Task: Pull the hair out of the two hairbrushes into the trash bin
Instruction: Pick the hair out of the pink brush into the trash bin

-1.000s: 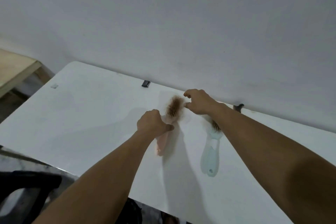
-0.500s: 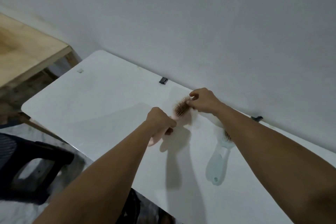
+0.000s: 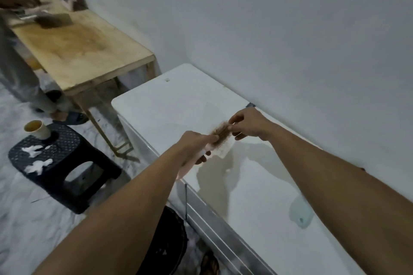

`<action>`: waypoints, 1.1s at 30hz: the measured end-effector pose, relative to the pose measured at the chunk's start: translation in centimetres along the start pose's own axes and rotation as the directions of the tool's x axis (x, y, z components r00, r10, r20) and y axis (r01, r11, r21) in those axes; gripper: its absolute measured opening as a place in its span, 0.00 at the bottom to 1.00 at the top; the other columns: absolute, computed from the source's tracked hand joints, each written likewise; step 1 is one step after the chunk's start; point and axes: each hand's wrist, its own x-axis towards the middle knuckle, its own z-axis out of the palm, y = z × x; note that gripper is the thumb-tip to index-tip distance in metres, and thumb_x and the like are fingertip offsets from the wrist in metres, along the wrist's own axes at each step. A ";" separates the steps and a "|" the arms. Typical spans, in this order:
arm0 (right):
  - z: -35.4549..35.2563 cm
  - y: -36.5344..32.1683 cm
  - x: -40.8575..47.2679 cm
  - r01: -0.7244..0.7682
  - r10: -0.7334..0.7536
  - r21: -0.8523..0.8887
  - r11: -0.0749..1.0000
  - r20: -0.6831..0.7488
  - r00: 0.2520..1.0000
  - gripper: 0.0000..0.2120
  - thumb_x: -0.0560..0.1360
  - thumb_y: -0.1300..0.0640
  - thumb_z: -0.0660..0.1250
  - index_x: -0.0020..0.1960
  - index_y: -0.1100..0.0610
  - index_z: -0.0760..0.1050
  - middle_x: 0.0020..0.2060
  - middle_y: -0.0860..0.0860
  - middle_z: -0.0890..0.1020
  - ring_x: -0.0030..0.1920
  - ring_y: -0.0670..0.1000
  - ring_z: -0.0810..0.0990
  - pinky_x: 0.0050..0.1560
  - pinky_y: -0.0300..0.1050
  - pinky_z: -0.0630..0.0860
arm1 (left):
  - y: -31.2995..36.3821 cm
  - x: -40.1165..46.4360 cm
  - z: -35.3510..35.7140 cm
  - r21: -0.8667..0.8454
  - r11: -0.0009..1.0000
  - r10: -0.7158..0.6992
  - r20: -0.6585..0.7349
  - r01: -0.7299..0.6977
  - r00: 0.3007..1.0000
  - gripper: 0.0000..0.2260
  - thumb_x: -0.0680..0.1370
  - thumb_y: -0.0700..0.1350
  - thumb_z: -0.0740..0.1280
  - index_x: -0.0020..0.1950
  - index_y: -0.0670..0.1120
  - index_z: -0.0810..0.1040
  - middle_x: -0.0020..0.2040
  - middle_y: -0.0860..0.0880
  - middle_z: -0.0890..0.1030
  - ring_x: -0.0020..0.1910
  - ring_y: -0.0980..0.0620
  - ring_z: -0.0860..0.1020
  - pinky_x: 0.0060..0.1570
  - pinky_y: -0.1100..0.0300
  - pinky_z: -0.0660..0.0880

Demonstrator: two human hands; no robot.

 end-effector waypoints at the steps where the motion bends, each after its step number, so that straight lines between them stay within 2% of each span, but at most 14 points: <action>1: 0.9 -0.9 -0.2 0.007 -0.007 0.009 1.000 0.020 1.000 0.15 0.68 0.64 0.71 0.55 0.62 0.78 0.43 0.59 0.84 0.41 0.57 0.86 0.49 0.54 0.83 | -0.8 -0.7 -0.8 -0.014 1.000 0.016 -0.034 -0.017 0.999 0.14 0.74 0.51 0.72 0.44 0.40 0.81 0.37 0.42 0.82 0.27 0.48 0.75 0.27 0.61 0.70; 3: 3.2 -2.9 -0.6 0.032 -0.033 0.022 0.999 0.057 0.998 0.18 0.65 0.64 0.70 0.54 0.60 0.78 0.45 0.60 0.84 0.41 0.57 0.87 0.51 0.55 0.83 | -2.6 -2.1 -2.7 -0.061 0.997 0.031 -0.100 -0.037 0.995 0.13 0.74 0.50 0.72 0.44 0.38 0.80 0.35 0.41 0.80 0.25 0.48 0.72 0.24 0.63 0.67; 5: 5.6 -4.7 -1.2 0.078 -0.080 0.029 0.997 0.071 0.994 0.12 0.66 0.66 0.69 0.50 0.59 0.78 0.44 0.60 0.83 0.40 0.58 0.86 0.50 0.55 0.83 | -4.1 -3.3 -4.6 -0.088 0.995 0.023 -0.152 -0.037 0.988 0.14 0.74 0.49 0.71 0.45 0.37 0.81 0.34 0.41 0.80 0.24 0.48 0.72 0.23 0.63 0.67; 7: 7.9 -6.1 -1.7 0.131 -0.132 0.008 0.991 0.070 0.989 0.08 0.70 0.70 0.65 0.45 0.60 0.78 0.41 0.59 0.83 0.40 0.57 0.85 0.46 0.52 0.83 | -5.5 -4.4 -6.3 -0.100 0.995 0.005 -0.187 -0.024 0.982 0.15 0.73 0.49 0.71 0.45 0.37 0.82 0.33 0.42 0.80 0.23 0.48 0.72 0.22 0.64 0.68; 10: 11.5 -7.8 -2.6 0.229 -0.215 -0.111 0.967 0.121 0.969 0.11 0.70 0.73 0.62 0.45 0.62 0.79 0.41 0.58 0.82 0.40 0.55 0.83 0.36 0.46 0.82 | -7.8 -6.1 -8.6 -0.134 0.991 -0.010 -0.225 -0.021 0.974 0.13 0.72 0.49 0.70 0.42 0.38 0.81 0.32 0.42 0.79 0.22 0.48 0.72 0.22 0.64 0.66; 13: 14.9 -8.9 -3.1 0.337 -0.297 -0.245 0.909 0.186 0.937 0.09 0.69 0.69 0.68 0.43 0.57 0.81 0.42 0.55 0.83 0.42 0.54 0.83 0.35 0.41 0.80 | -10.4 -7.7 -10.7 -0.177 0.984 -0.032 -0.258 -0.015 0.966 0.17 0.70 0.53 0.71 0.40 0.37 0.81 0.32 0.41 0.79 0.23 0.48 0.70 0.24 0.63 0.65; 16: 18.2 -9.6 -3.3 0.416 -0.351 -0.344 0.842 0.237 0.906 0.06 0.68 0.63 0.72 0.43 0.54 0.83 0.39 0.50 0.82 0.40 0.49 0.80 0.37 0.34 0.72 | -12.9 -8.9 -12.3 -0.222 0.975 -0.060 -0.250 0.003 0.966 0.21 0.66 0.58 0.72 0.39 0.39 0.81 0.31 0.41 0.77 0.24 0.48 0.69 0.25 0.62 0.62; 20: 22.7 -9.6 -2.8 0.462 -0.358 -0.405 0.789 0.309 0.881 0.07 0.70 0.55 0.72 0.48 0.51 0.82 0.47 0.50 0.80 0.45 0.49 0.77 0.49 0.41 0.73 | -16.4 -10.0 -14.0 -0.275 0.960 -0.117 -0.250 0.045 0.961 0.16 0.67 0.51 0.70 0.43 0.39 0.81 0.32 0.42 0.76 0.21 0.51 0.68 0.23 0.64 0.61; 22: 24.6 -9.4 -2.6 0.485 -0.360 -0.391 0.782 0.351 0.864 0.08 0.72 0.54 0.71 0.50 0.50 0.81 0.50 0.48 0.76 0.47 0.47 0.75 0.52 0.42 0.72 | -18.0 -10.1 -14.6 -0.303 0.951 -0.154 -0.272 0.067 0.950 0.13 0.69 0.47 0.70 0.44 0.37 0.81 0.32 0.42 0.76 0.18 0.53 0.69 0.21 0.65 0.62; 24: 26.4 -9.1 -2.3 0.495 -0.357 -0.360 0.790 0.385 0.851 0.07 0.72 0.55 0.70 0.50 0.49 0.80 0.52 0.48 0.77 0.48 0.48 0.76 0.54 0.44 0.74 | -19.5 -9.9 -15.0 -0.330 0.941 -0.187 -0.309 0.080 0.933 0.14 0.69 0.46 0.71 0.45 0.35 0.81 0.33 0.40 0.78 0.17 0.52 0.70 0.22 0.64 0.64; 27: 29.3 -8.6 -1.5 0.468 -0.332 -0.295 0.833 0.411 0.849 0.06 0.72 0.58 0.70 0.49 0.52 0.79 0.52 0.54 0.80 0.50 0.54 0.80 0.51 0.49 0.79 | -22.1 -9.1 -15.1 -0.410 0.909 -0.231 -0.363 0.068 0.903 0.14 0.69 0.46 0.72 0.47 0.36 0.82 0.33 0.41 0.78 0.18 0.52 0.72 0.23 0.63 0.66; 29: 31.3 -8.0 -0.7 0.442 -0.316 -0.255 0.860 0.415 0.853 0.05 0.71 0.59 0.70 0.45 0.52 0.79 0.50 0.56 0.81 0.49 0.56 0.81 0.48 0.51 0.81 | -23.9 -8.1 -15.0 -0.453 0.889 -0.274 -0.406 0.068 0.872 0.17 0.67 0.49 0.73 0.46 0.36 0.83 0.32 0.42 0.78 0.24 0.48 0.74 0.26 0.60 0.67; 31: 33.3 -7.2 0.4 0.429 -0.308 -0.223 0.875 0.427 0.850 0.07 0.70 0.60 0.71 0.41 0.49 0.78 0.48 0.55 0.82 0.49 0.56 0.81 0.47 0.53 0.82 | -25.8 -6.9 -14.7 -0.478 0.875 -0.319 -0.447 0.079 0.836 0.19 0.65 0.53 0.73 0.42 0.37 0.83 0.30 0.42 0.78 0.26 0.46 0.74 0.27 0.59 0.68; 33: 35.0 -6.1 1.3 0.404 -0.285 -0.198 0.893 0.446 0.849 0.10 0.70 0.61 0.71 0.37 0.46 0.77 0.47 0.55 0.82 0.49 0.56 0.82 0.47 0.54 0.82 | -27.5 -5.7 -14.3 -0.485 0.869 -0.358 -0.485 0.096 0.798 0.17 0.67 0.55 0.72 0.37 0.40 0.81 0.29 0.43 0.78 0.24 0.46 0.73 0.25 0.61 0.68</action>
